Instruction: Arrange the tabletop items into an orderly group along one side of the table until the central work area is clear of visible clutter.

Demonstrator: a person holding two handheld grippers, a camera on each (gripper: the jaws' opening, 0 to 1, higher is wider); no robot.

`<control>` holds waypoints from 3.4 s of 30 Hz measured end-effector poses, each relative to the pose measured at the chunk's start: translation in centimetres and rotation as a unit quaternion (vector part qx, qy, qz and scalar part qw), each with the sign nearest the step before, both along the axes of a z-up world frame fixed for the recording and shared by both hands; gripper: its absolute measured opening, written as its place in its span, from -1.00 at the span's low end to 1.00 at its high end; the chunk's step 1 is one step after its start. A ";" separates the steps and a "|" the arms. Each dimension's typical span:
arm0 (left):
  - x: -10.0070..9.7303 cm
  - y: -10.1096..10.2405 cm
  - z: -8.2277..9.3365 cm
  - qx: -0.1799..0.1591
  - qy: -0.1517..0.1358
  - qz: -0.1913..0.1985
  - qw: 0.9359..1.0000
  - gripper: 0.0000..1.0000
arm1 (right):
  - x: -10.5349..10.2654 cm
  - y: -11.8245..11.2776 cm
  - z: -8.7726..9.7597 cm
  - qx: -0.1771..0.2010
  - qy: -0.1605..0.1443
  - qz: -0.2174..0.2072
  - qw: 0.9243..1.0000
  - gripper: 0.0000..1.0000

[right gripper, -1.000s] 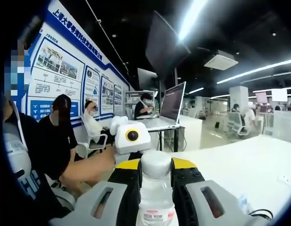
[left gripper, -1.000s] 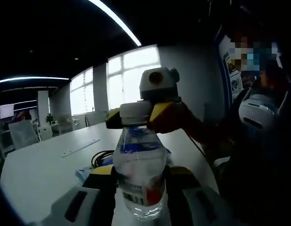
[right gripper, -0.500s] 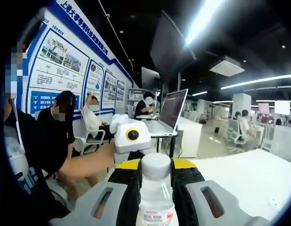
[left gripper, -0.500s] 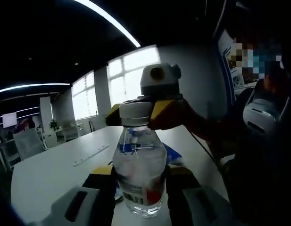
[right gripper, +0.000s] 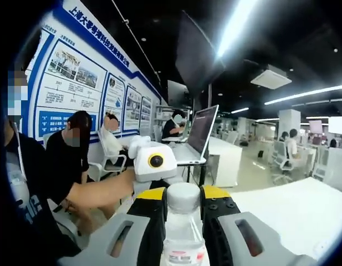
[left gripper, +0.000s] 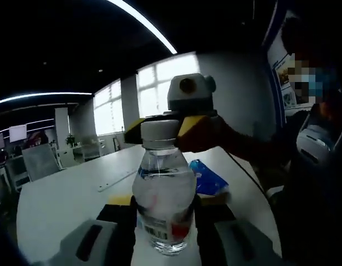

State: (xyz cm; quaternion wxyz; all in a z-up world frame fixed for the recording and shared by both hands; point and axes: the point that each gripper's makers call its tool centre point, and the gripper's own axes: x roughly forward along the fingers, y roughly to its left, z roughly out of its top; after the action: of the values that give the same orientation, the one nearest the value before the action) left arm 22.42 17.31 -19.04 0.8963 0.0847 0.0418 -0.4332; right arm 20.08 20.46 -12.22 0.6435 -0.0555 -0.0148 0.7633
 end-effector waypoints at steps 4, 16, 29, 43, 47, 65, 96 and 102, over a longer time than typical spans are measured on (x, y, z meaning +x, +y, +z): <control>1.1 0.7 -0.3 -0.003 0.006 0.008 1.000 -0.20 | 0.8 0.4 -0.3 0.001 0.001 -0.005 1.000 -0.60; 3.7 2.1 -2.4 -0.005 0.030 0.035 0.999 -0.21 | 3.0 1.4 -2.3 0.001 0.002 -0.012 1.000 -0.60; 4.9 2.2 -4.5 0.011 0.057 0.050 0.997 -0.21 | 4.7 1.3 -3.9 -0.004 0.018 -0.020 1.000 -0.61; 5.3 1.7 -4.7 0.012 0.063 0.045 0.997 -0.22 | 5.9 0.7 -3.5 -0.002 0.030 -0.026 0.999 -0.61; 4.7 1.1 -4.8 0.010 0.063 0.045 0.997 -0.22 | 5.8 0.7 -3.5 0.007 0.056 -0.024 0.998 -0.61; 3.0 1.0 -2.2 -0.050 0.033 0.049 0.997 -0.15 | 6.2 -0.3 -4.3 -0.010 0.077 -0.061 0.995 -0.07; -0.8 0.3 -2.2 -0.010 0.041 0.053 0.998 0.59 | 4.8 -3.0 -2.9 -0.055 0.020 -0.103 0.993 0.88; -0.3 1.2 -1.4 -0.014 0.039 0.064 0.997 0.99 | 4.1 -3.4 -3.3 -0.063 0.020 -0.103 0.993 1.00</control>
State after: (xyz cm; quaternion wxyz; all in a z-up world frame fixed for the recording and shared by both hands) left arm 22.15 18.51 -20.46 0.9211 0.0521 0.0757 -0.3783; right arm 24.17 17.03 -15.51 0.7137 -0.0821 0.0520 0.6936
